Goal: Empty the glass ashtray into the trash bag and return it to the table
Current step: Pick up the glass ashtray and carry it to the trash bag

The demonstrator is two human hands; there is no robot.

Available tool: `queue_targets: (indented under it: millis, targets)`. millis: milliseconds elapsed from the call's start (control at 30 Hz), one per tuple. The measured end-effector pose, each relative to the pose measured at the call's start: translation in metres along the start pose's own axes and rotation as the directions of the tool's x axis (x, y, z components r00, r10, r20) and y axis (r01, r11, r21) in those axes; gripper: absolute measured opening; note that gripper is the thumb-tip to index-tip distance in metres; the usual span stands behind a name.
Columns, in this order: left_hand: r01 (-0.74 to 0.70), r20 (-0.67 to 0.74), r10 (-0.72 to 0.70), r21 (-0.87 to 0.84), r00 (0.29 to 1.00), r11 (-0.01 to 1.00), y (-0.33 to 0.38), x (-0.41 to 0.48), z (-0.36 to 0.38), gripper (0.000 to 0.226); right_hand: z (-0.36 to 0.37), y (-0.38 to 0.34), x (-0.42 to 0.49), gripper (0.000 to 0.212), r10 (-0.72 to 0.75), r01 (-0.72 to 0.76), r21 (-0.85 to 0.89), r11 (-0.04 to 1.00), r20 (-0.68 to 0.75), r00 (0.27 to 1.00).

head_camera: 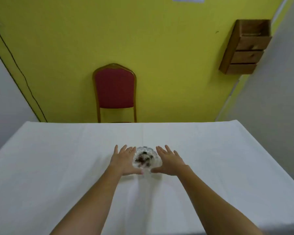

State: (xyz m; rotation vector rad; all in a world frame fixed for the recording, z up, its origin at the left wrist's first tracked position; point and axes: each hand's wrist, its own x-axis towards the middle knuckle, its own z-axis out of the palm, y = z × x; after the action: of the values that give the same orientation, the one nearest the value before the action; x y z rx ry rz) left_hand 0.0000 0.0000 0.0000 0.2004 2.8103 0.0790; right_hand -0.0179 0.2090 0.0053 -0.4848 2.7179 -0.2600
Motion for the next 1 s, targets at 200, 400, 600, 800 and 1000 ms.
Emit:
queue_targets:
  millis: [200,400,600,800,1000]
  targets:
    - [-0.059,-0.021,0.061,0.081,0.998,0.995,-0.005,0.019,0.009,0.128,0.006,0.003,0.013,0.113,0.024,-0.023,-0.049,0.999,0.019,1.000]
    - [-0.103,-0.060,0.105,0.030,0.993,0.994,-0.010,0.026,0.010,0.129,0.019,0.000,0.020,0.116,-0.001,-0.004,-0.089,0.996,-0.062,0.998]
    - [-0.139,-0.106,0.135,-0.026,0.985,0.990,-0.011,0.030,0.015,0.123,0.025,-0.010,0.017,0.116,0.041,-0.047,-0.050,0.998,-0.113,0.993]
    - [-0.228,-0.121,0.220,-0.058,0.968,0.972,-0.011,0.034,0.011,0.106,0.030,-0.001,0.013,0.115,0.081,-0.077,0.028,0.997,-0.174,0.981]
    - [-0.339,-0.190,0.322,-0.068,0.928,0.938,0.030,0.041,-0.016,0.105,0.008,0.032,-0.017,0.115,0.142,-0.122,0.085,0.989,-0.282,0.949]
